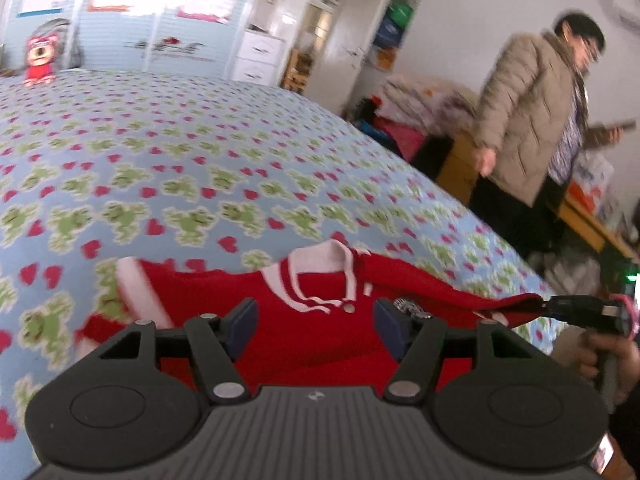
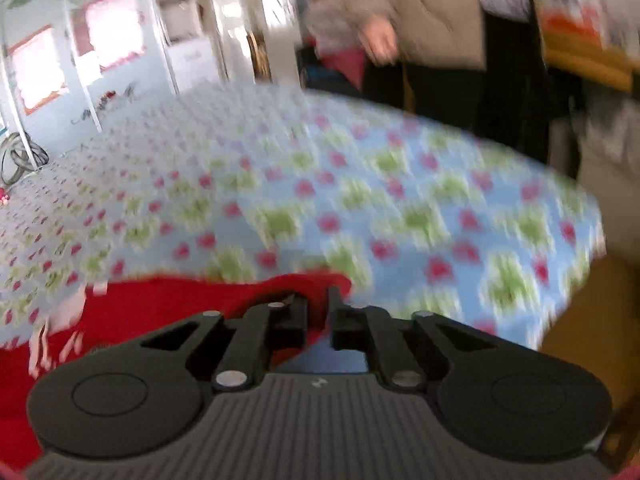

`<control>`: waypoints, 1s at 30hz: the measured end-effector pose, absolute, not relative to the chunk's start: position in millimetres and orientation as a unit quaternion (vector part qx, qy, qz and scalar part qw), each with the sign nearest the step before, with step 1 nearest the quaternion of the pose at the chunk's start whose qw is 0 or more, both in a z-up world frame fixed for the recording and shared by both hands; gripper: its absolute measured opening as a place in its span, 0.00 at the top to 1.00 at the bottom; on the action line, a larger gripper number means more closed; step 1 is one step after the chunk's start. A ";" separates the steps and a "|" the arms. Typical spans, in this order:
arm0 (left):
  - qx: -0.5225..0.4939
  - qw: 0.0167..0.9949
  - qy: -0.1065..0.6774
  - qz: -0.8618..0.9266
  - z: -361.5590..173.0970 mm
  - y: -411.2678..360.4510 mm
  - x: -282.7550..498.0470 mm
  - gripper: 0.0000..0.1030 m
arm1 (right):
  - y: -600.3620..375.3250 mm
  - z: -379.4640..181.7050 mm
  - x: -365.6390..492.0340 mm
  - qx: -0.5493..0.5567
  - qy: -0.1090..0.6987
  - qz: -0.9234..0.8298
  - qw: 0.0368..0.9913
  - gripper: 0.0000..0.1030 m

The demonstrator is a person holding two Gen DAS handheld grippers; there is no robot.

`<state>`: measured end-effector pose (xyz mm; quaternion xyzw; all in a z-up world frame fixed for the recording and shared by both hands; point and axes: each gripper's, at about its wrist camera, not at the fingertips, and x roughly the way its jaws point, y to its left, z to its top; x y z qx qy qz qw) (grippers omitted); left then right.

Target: Fold clothes

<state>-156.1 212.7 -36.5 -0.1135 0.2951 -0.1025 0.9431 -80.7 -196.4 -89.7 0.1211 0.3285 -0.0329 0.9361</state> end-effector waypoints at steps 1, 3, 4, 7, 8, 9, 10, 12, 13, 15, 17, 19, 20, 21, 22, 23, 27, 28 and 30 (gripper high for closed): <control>-0.101 0.942 0.302 -0.105 -38.8 207.8 -146.9 0.35 | -197.3 -92.3 -91.6 0.131 0.328 -0.021 0.935 0.79; -0.075 0.939 0.319 -0.102 -44.1 202.9 -125.6 0.35 | -190.1 -90.6 -113.7 0.150 0.306 0.012 0.940 0.56; -0.061 0.938 0.328 -0.097 -47.1 202.4 -113.7 0.35 | -183.5 -86.2 -122.0 0.157 0.288 0.035 0.944 0.43; -0.019 0.931 0.354 -0.084 -56.1 201.2 -78.0 0.34 | -160.1 -67.6 -130.5 0.140 0.236 0.109 0.955 0.24; -0.006 0.928 0.363 -0.079 -59.6 201.0 -66.3 0.34 | -154.0 -62.1 -123.7 0.124 0.225 0.131 0.957 0.20; -0.001 0.923 0.377 -0.074 -68.2 202.8 -55.6 0.34 | -146.7 -58.7 -109.7 0.110 0.222 0.149 0.957 0.17; 0.004 0.918 0.392 -0.068 -76.8 204.7 -44.9 0.34 | -139.1 -57.9 -92.5 0.099 0.226 0.165 0.955 0.17; 0.014 0.906 0.420 -0.057 -93.9 208.5 -23.4 0.34 | -124.9 -64.0 -52.4 0.080 0.253 0.184 0.946 0.17; 0.019 0.899 0.434 -0.052 -102.5 210.3 -12.7 0.34 | -118.7 -70.3 -31.2 0.072 0.271 0.191 0.941 0.17; 0.026 0.887 0.458 -0.048 -118.6 224.6 -9.1 0.33 | -107.1 -86.4 8.5 0.055 0.307 0.201 0.929 0.17; 0.032 0.880 0.471 -0.059 -123.4 225.6 -1.7 0.28 | -95.1 -105.3 42.3 0.031 0.342 0.207 0.916 0.17; 0.035 0.874 0.478 -0.073 -124.6 227.0 4.9 0.26 | -84.5 -122.8 69.0 0.011 0.376 0.217 0.901 0.17; 0.037 0.872 0.482 -0.081 -125.2 227.7 8.2 0.26 | -79.9 -130.9 79.0 0.007 0.396 0.227 0.890 0.17; 0.039 0.869 0.486 -0.088 -125.7 228.3 11.5 0.26 | -76.5 -140.4 88.4 0.008 0.423 0.240 0.874 0.17; 0.043 0.866 0.488 -0.096 -125.9 228.4 14.5 0.26 | -74.1 -148.3 91.3 0.014 0.443 0.249 0.861 0.17; 0.045 0.865 0.489 -0.103 -125.8 227.7 16.2 0.28 | -72.8 -152.3 92.6 0.017 0.446 0.251 0.859 0.17; 0.044 0.870 0.476 -0.123 -124.2 225.4 11.8 0.50 | -72.5 -138.3 63.4 0.008 0.425 0.259 0.867 0.71; 0.041 0.873 0.468 -0.127 -120.2 225.4 5.9 0.74 | -72.5 -134.3 55.4 0.005 0.420 0.261 0.869 0.83; 0.034 0.881 0.452 -0.133 -112.0 225.2 -6.0 0.86 | -74.1 -124.8 38.9 0.001 0.407 0.262 0.875 1.00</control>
